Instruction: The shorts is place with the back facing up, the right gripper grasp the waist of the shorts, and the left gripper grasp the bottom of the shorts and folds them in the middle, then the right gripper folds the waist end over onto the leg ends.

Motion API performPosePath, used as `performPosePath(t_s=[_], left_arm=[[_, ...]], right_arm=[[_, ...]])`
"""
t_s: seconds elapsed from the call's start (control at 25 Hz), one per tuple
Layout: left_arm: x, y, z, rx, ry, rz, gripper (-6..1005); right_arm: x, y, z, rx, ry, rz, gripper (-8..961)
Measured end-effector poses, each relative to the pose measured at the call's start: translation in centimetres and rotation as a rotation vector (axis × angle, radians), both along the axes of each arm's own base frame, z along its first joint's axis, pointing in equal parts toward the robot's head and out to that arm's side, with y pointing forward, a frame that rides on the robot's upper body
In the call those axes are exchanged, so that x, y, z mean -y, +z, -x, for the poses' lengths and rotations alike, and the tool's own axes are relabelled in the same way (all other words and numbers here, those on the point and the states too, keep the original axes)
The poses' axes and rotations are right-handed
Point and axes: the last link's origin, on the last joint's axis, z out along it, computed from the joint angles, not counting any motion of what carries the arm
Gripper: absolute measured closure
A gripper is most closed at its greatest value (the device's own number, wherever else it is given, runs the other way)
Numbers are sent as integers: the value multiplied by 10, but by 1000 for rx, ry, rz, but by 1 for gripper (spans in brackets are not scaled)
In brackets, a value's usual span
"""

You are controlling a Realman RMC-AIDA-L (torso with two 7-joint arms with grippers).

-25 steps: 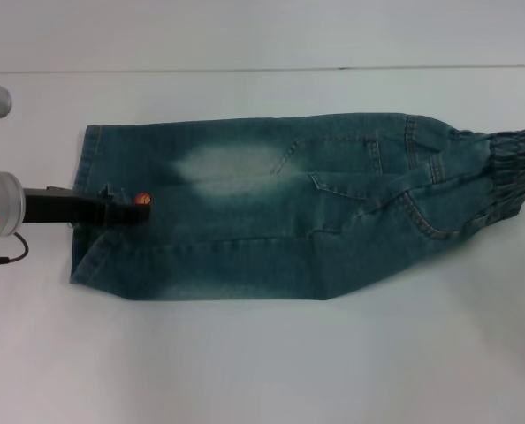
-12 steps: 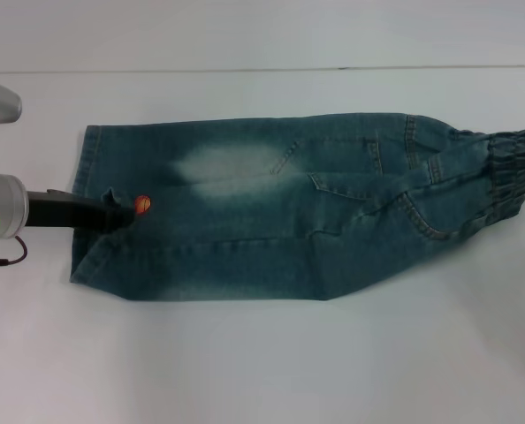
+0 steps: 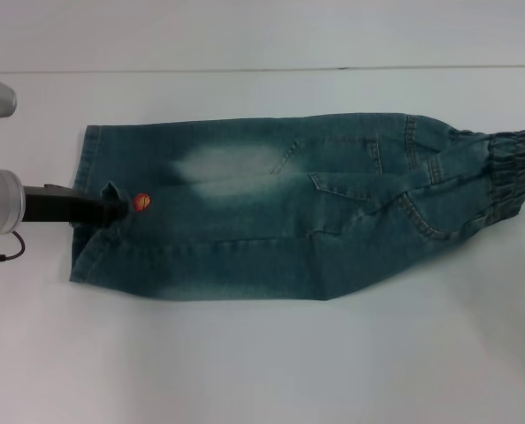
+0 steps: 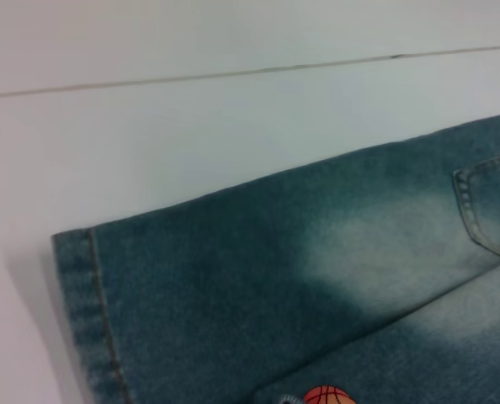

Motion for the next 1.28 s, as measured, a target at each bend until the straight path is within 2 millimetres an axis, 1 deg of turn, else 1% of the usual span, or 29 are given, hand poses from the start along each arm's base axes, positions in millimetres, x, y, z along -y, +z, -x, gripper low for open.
performPosePath(t_s=[0.12, 0.28, 0.48, 0.76, 0.92, 0.96, 1.28], left_arm=[[1, 1, -3, 13, -6, 8, 946], [3, 10, -7, 50, -20, -14, 948], [3, 21, -9, 83, -31, -60, 948], [-2, 32, -11, 123, -35, -134, 947], [-5, 39, -10, 152, -31, -180, 947], [-5, 40, -10, 159, -32, -190, 947], [-5, 50, -7, 216, -33, -266, 948]], right_arm=[[1, 0, -1, -1, -3, -1, 850], [3, 2, -2, -3, -4, -6, 848], [2, 10, 0, -14, 19, -17, 846], [-15, 18, 18, -50, 83, -40, 842], [-25, 20, 26, -68, 94, -42, 841], [-31, 20, 28, -73, 90, -43, 840], [-40, 28, 27, -123, 37, -91, 836]])
